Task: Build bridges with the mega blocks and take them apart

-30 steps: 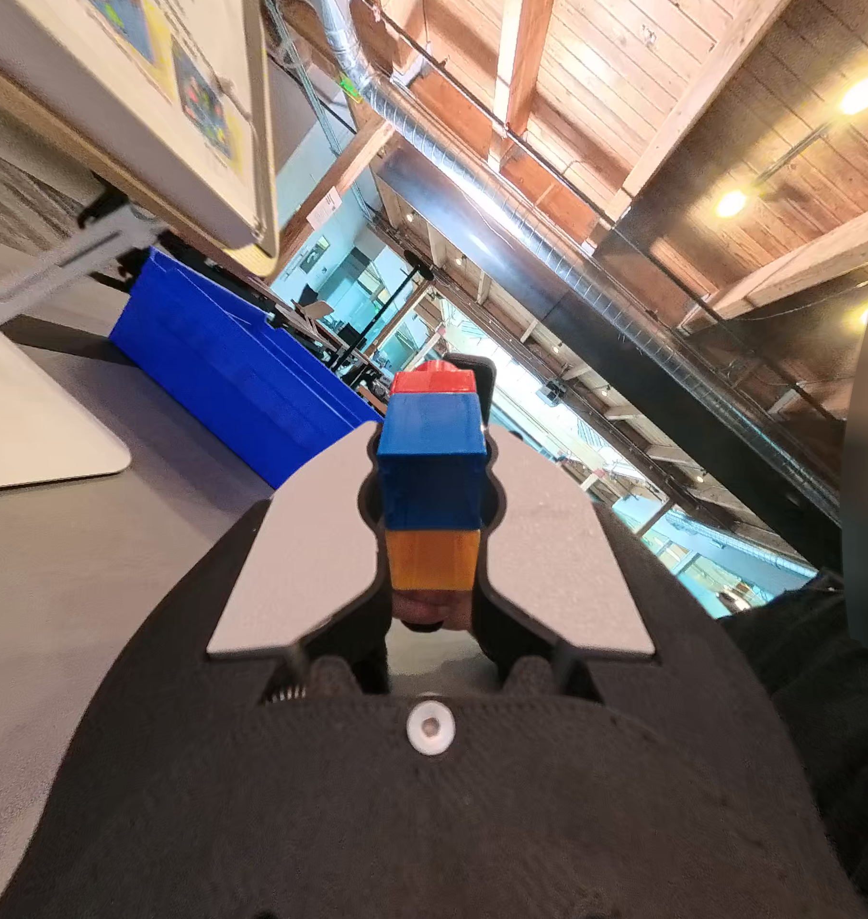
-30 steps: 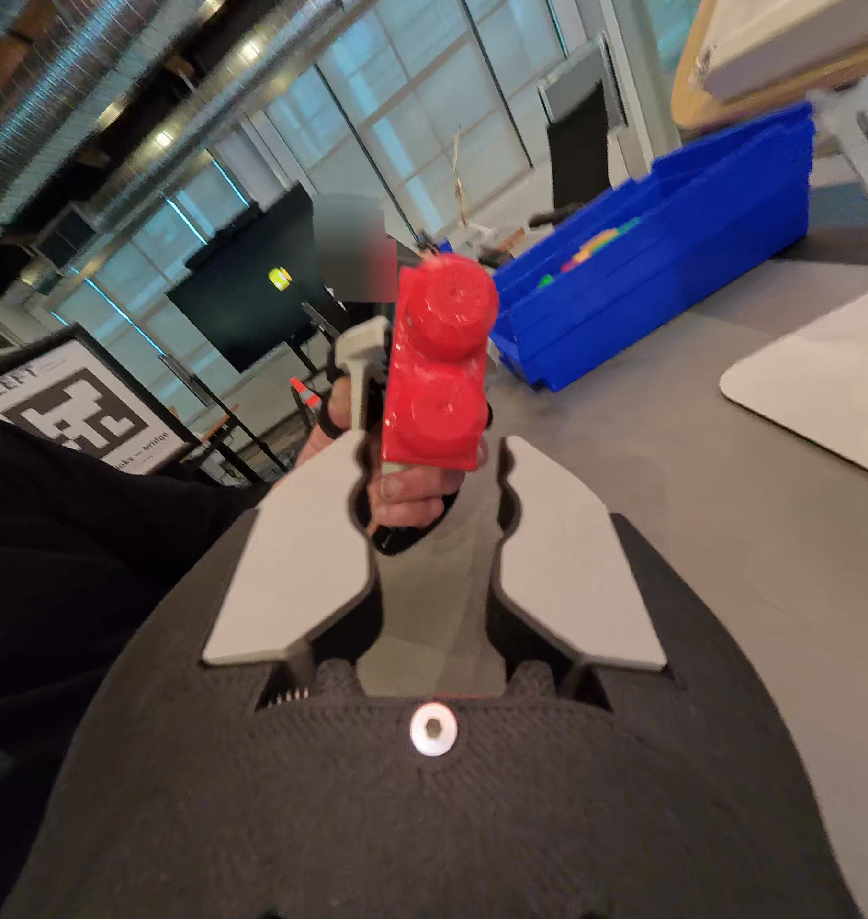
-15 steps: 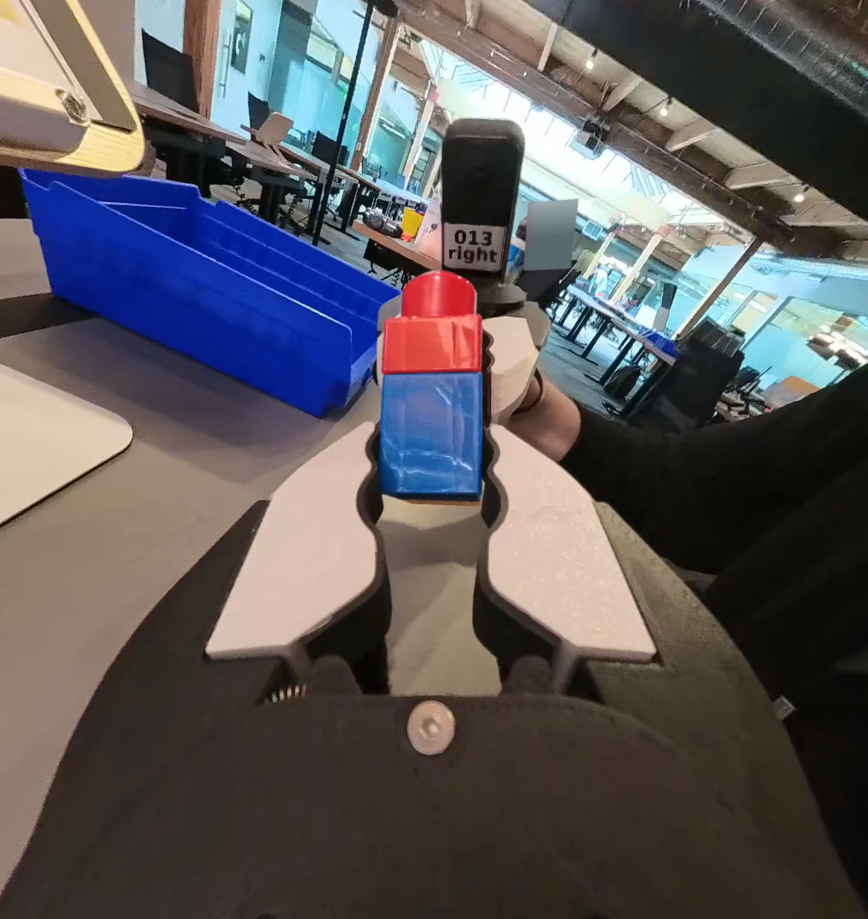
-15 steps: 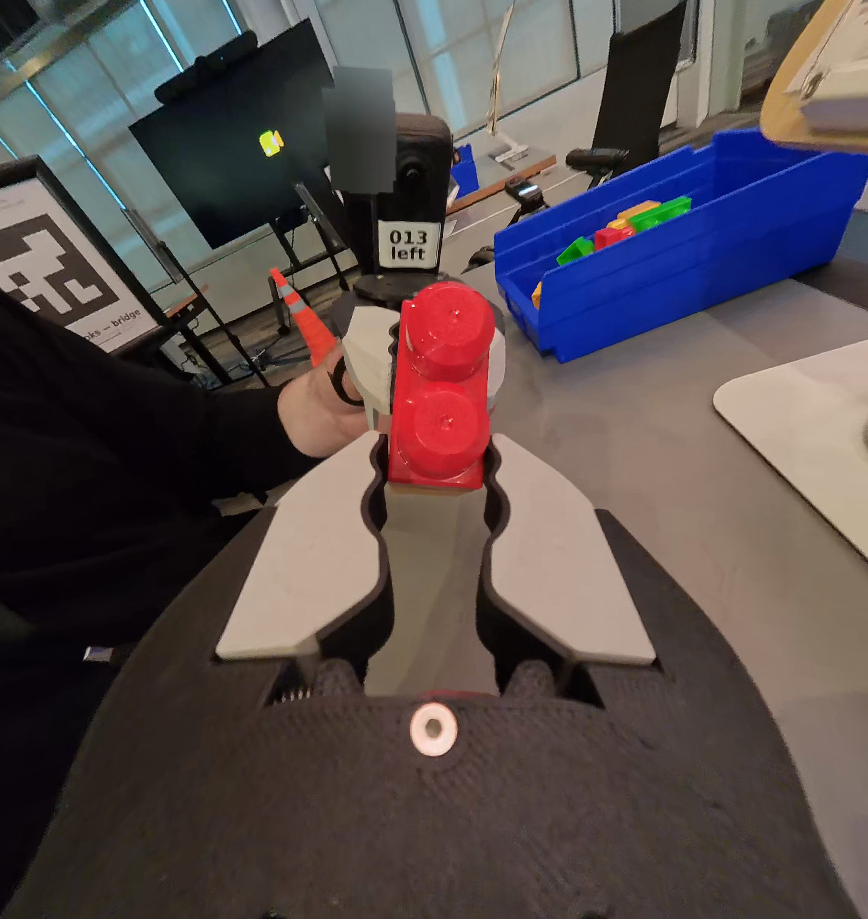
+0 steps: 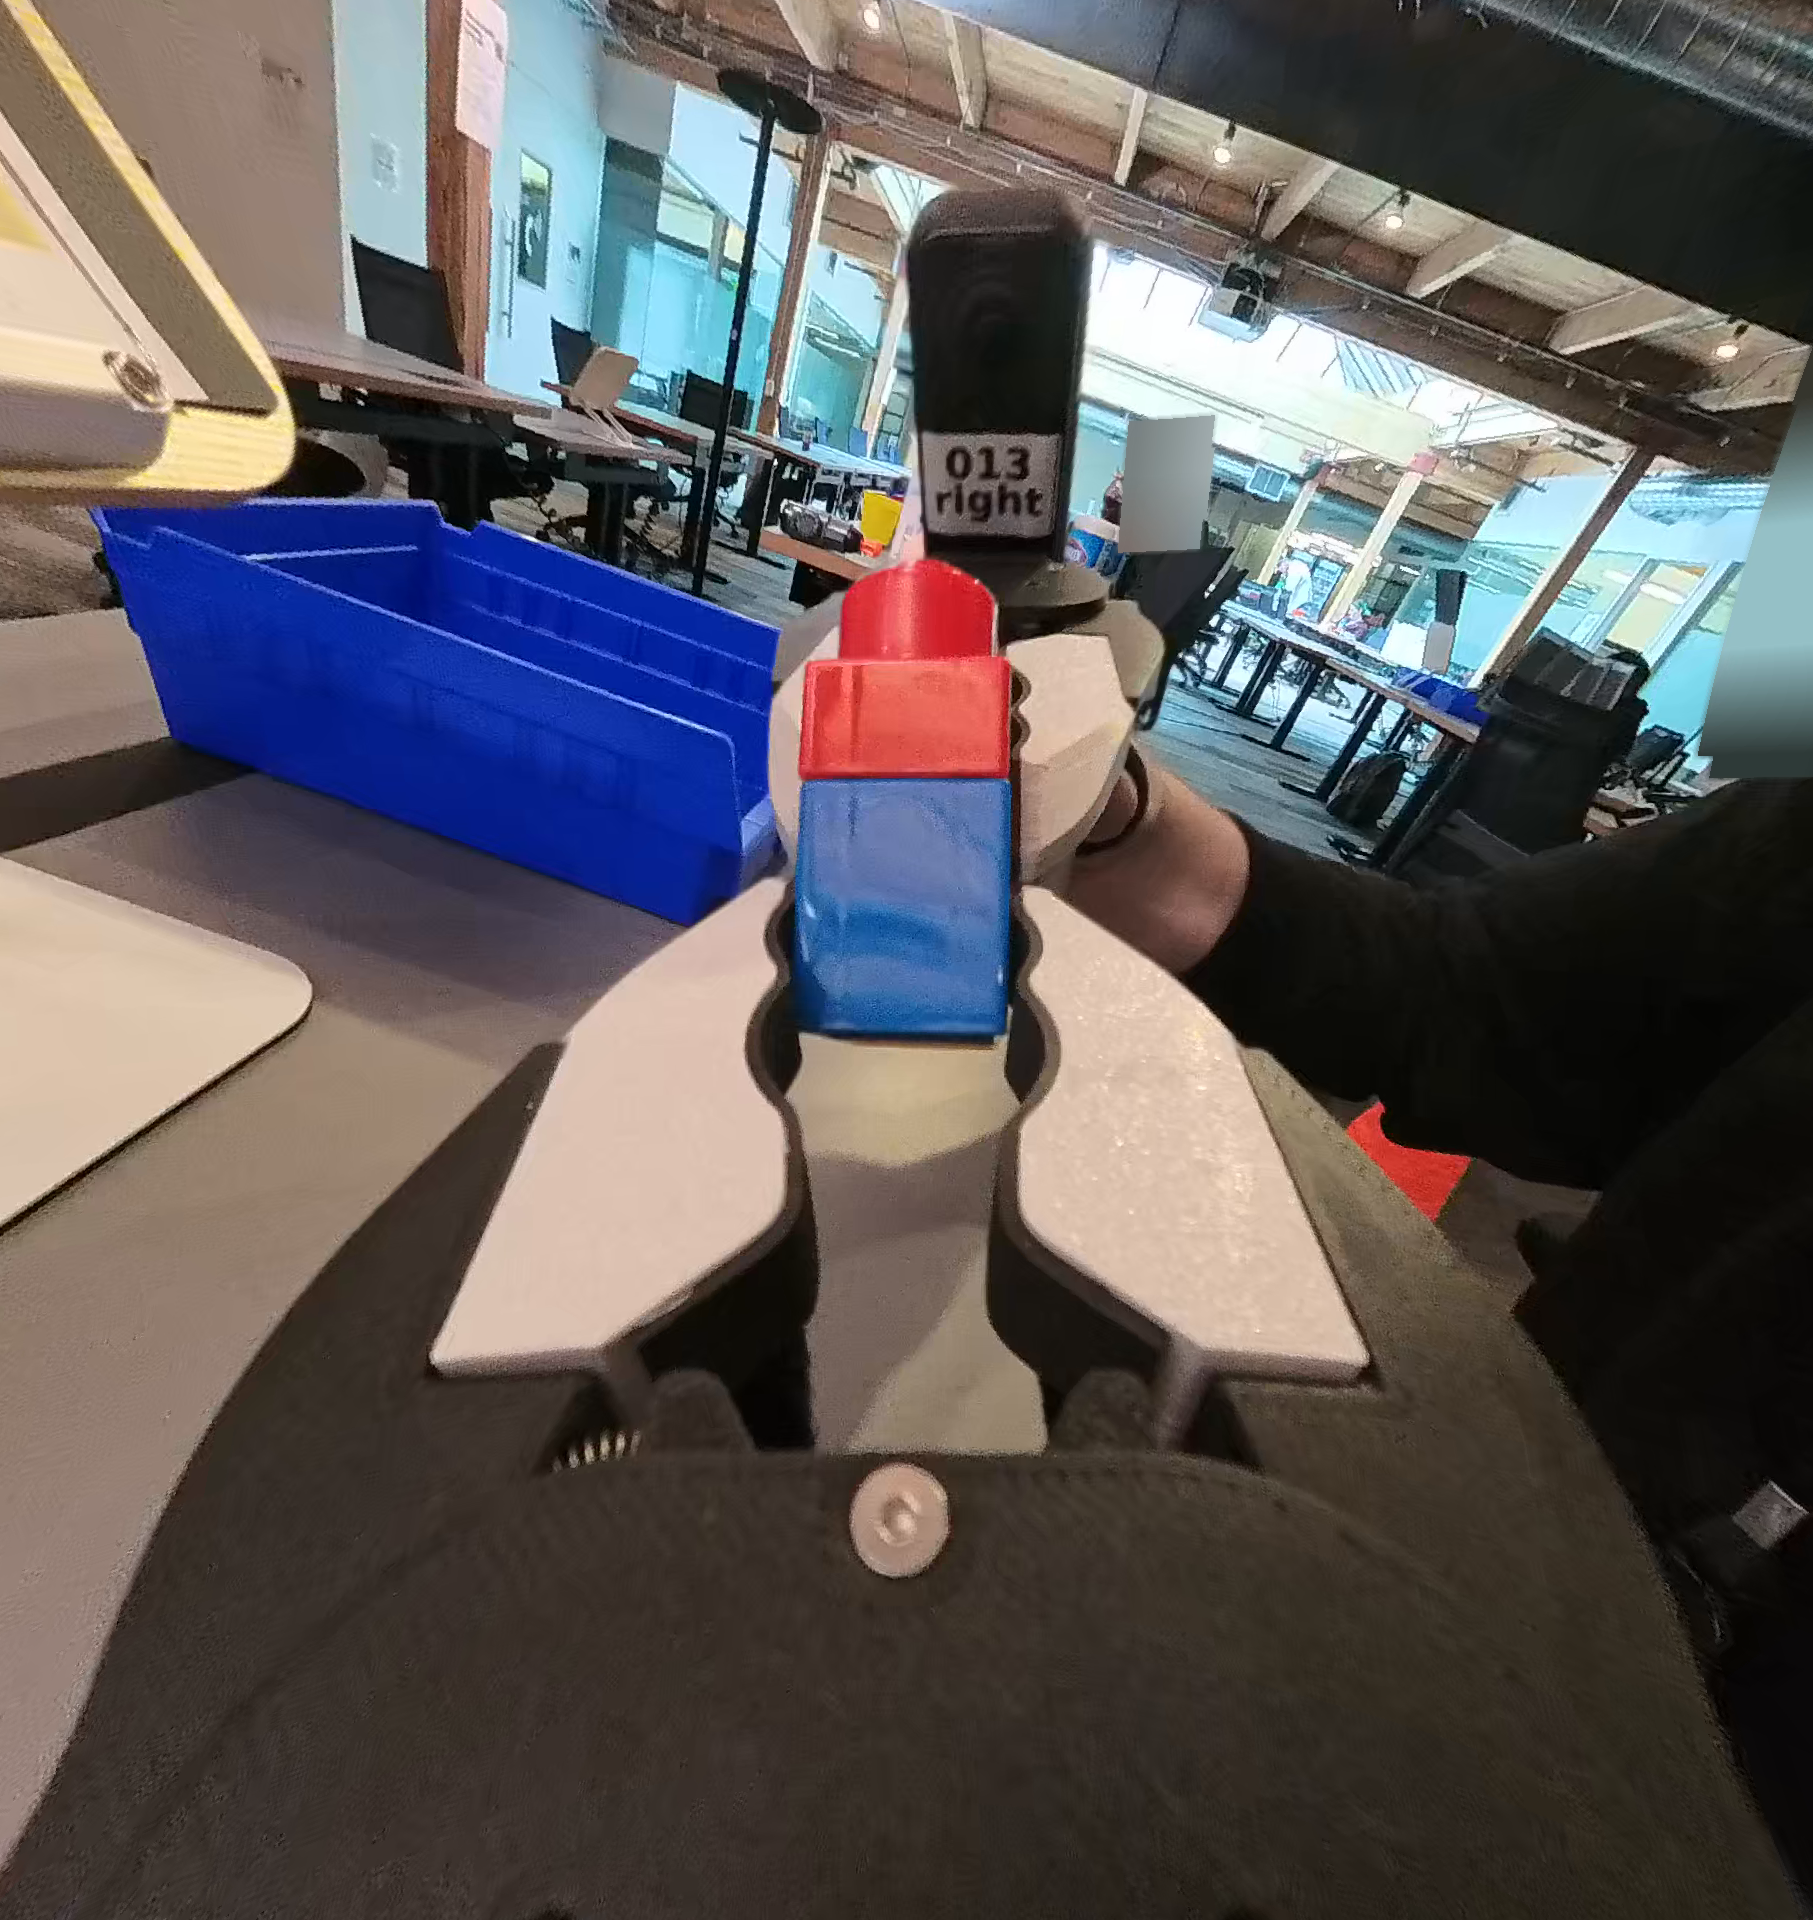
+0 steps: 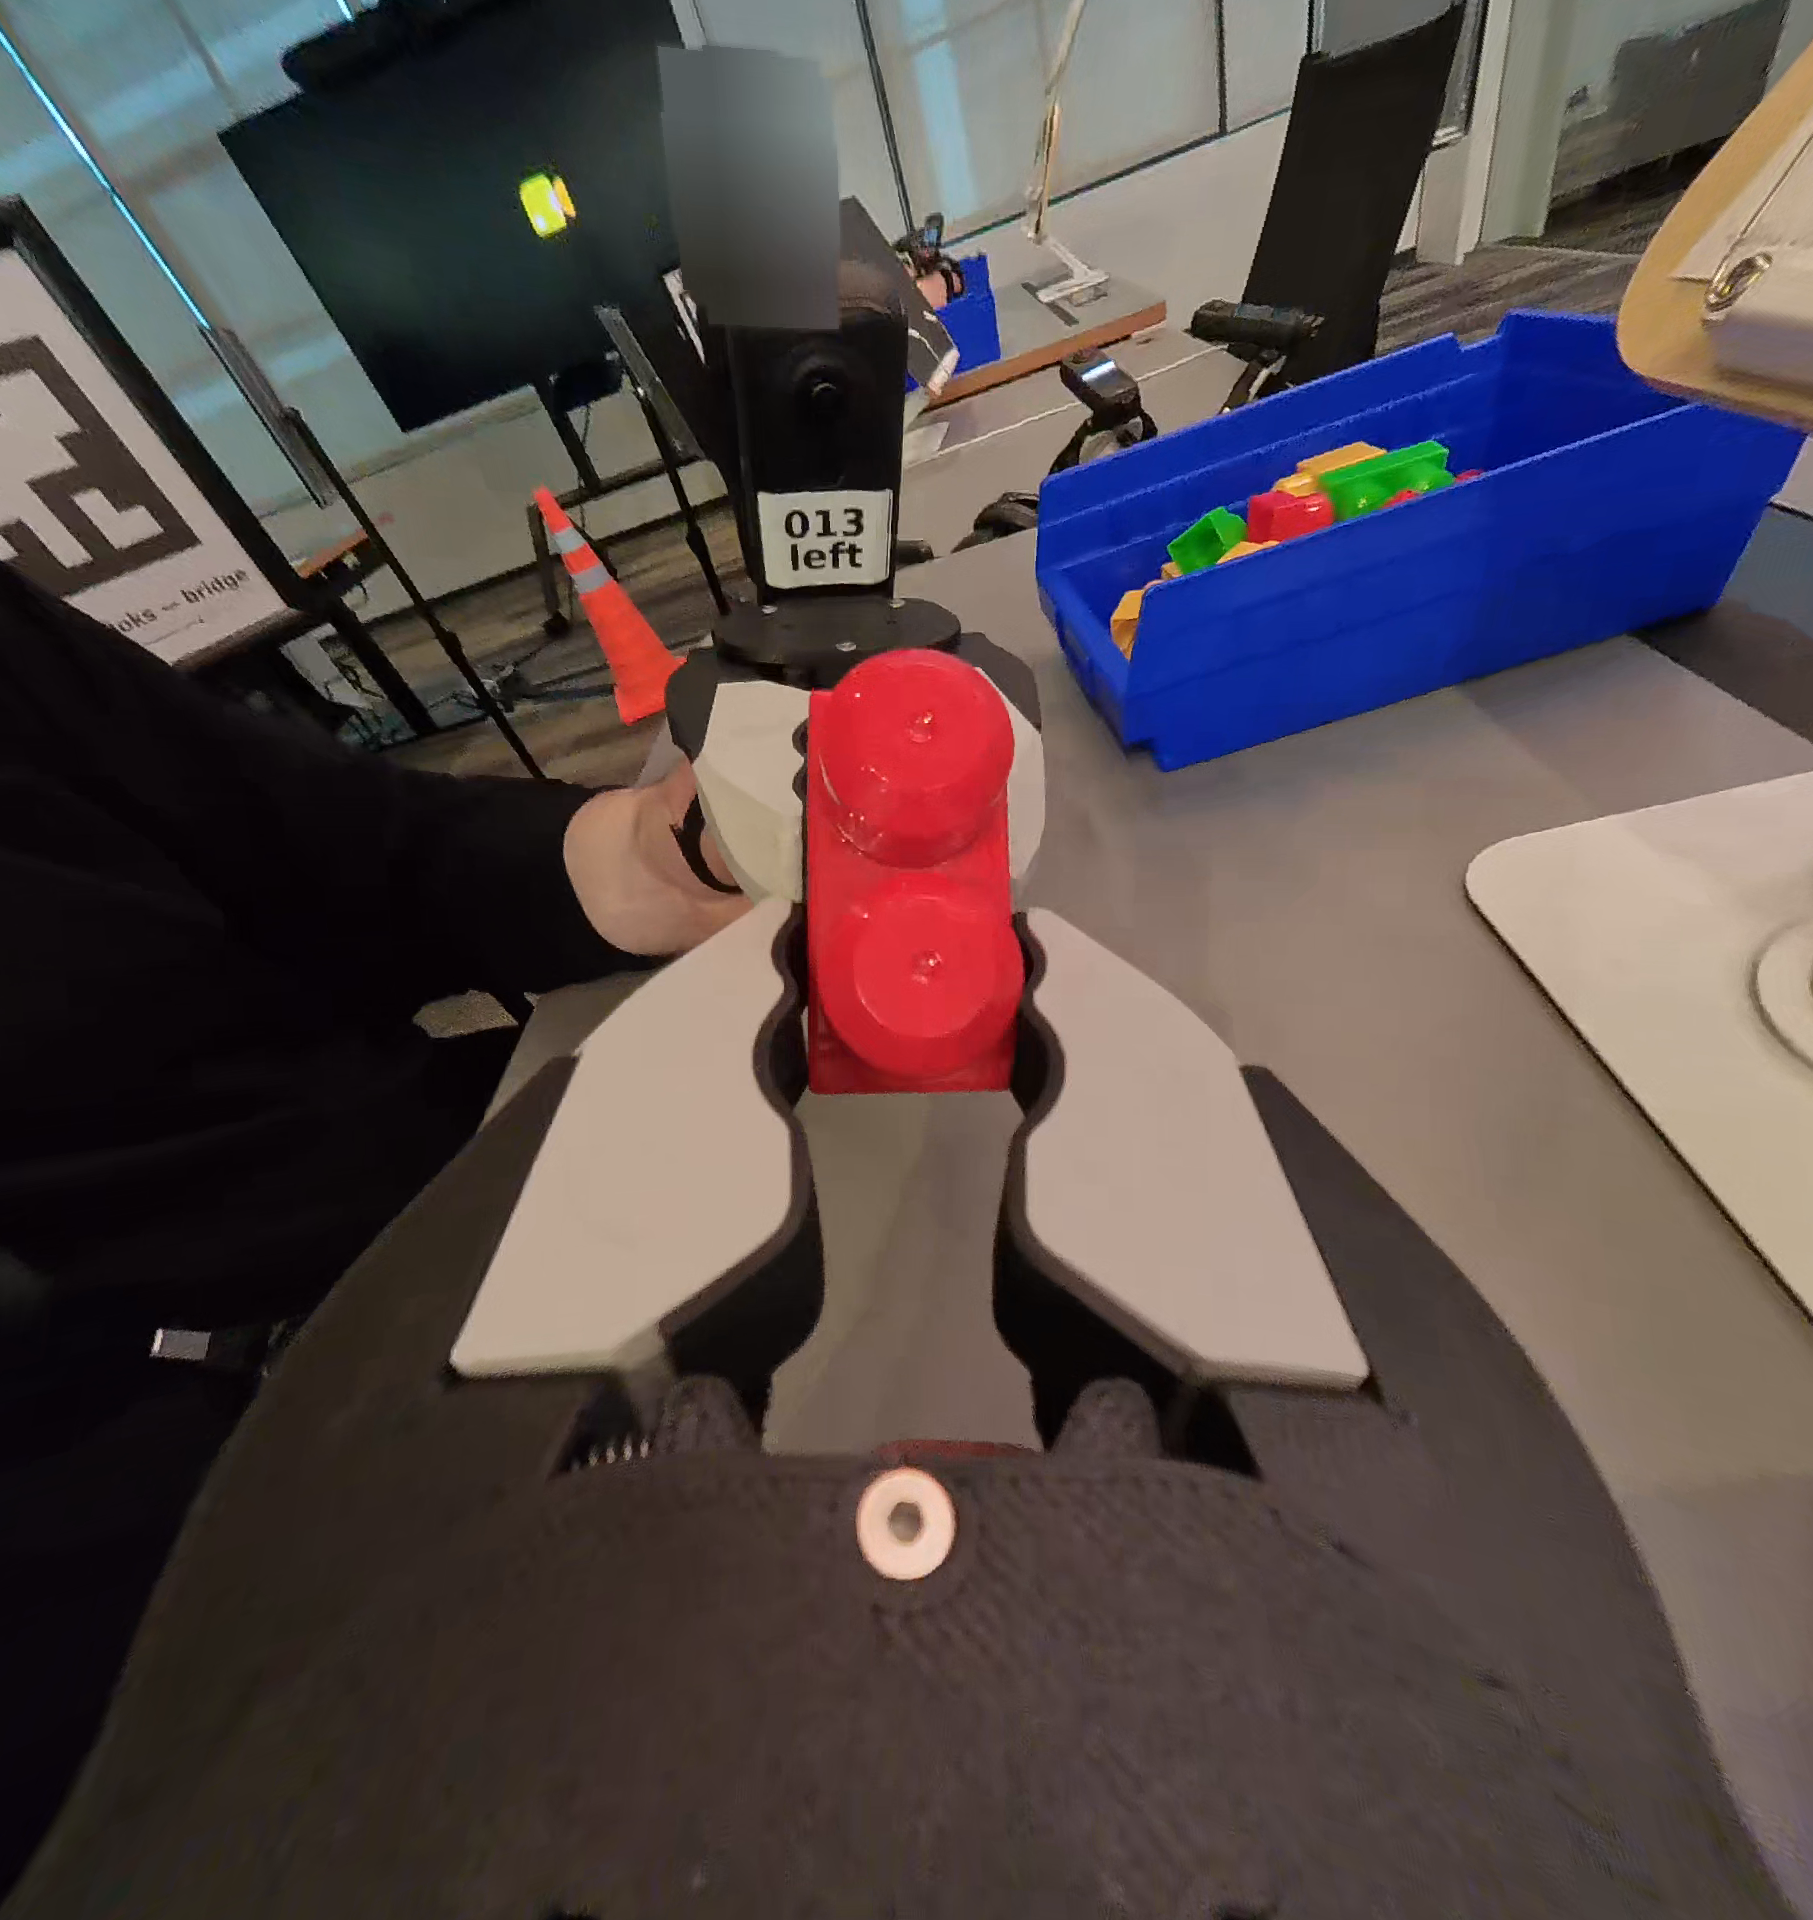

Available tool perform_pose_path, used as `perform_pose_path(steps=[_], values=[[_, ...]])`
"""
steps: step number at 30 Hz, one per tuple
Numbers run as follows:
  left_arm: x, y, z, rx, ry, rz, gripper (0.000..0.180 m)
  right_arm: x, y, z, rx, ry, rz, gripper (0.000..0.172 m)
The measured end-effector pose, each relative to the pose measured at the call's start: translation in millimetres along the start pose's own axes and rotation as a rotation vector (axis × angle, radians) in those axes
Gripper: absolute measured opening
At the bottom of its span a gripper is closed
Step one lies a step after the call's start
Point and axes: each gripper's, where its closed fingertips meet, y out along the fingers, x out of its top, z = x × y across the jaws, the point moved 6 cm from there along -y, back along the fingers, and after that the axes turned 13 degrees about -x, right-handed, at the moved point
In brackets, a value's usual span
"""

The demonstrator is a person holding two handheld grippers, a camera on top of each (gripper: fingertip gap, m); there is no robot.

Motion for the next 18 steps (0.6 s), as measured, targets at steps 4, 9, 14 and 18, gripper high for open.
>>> perform_pose_path(steps=[4,9,14,18], values=[[2,-6,-2,-0.018,-0.023,0.010,0.047,20,-21,-4,-0.095,-0.126,-0.001,0.036],[-3,-36,4,0.055,-0.012,0.038,0.041,75,-119,-75,-0.397,-0.273,0.057,0.036],[-8,-43,13,0.050,-0.069,0.015,0.036,75,-180,-189,-0.663,-0.318,0.378,0.037],[-12,-42,17,0.048,-0.085,0.020,0.035,35,-167,-249,-0.595,-0.283,0.618,0.037]])
